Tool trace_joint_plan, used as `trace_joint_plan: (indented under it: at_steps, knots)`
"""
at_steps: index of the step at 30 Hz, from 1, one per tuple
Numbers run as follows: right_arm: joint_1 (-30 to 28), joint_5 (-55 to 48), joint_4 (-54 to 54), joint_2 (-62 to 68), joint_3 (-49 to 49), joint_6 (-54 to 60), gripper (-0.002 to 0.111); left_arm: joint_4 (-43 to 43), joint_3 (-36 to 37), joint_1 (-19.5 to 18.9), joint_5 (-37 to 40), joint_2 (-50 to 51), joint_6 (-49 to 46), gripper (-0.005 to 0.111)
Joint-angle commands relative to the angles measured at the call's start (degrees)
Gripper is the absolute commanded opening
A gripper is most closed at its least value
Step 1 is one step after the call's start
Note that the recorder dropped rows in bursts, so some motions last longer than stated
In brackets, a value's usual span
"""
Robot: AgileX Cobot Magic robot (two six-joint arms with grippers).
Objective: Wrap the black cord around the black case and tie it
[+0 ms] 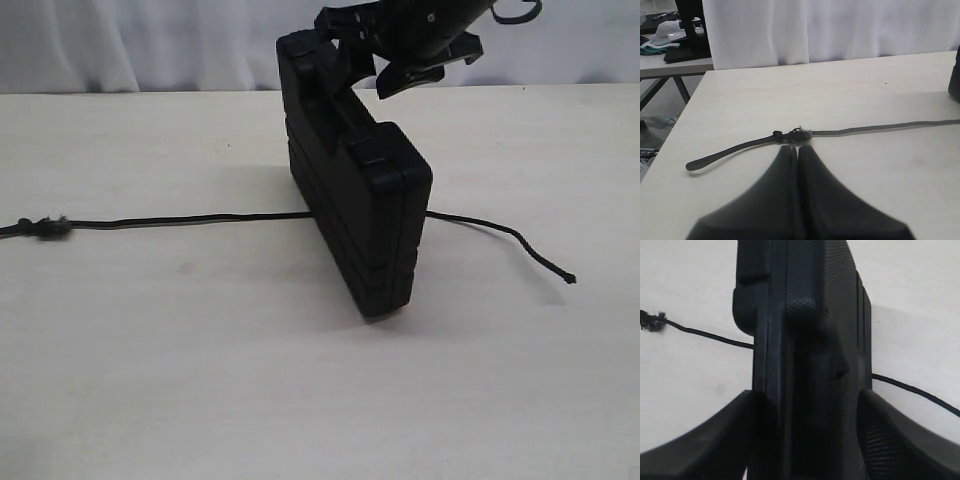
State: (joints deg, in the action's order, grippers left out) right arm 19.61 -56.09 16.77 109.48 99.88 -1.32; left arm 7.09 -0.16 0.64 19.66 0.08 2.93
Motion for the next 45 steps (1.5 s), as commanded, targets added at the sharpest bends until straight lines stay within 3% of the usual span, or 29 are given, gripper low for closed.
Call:
trace_joint_plan:
  at_steps: [1,9,45]
  knots:
    - [-0.29,-0.51,-11.70,1.21,-0.99,-6.74,0.053,-0.14,0.16,-0.26,-0.66,-0.08,0.11,0.000]
    - [-0.29,-0.75,-11.23,1.69,-0.99,-5.50,0.047,-0.14,0.16,-0.26,-0.66,-0.08,0.11,0.000]
    - [-0.29,-0.77,-11.23,1.69,-0.99,-5.50,0.047,-0.14,0.16,-0.26,-0.85,-0.08,0.11,0.000]
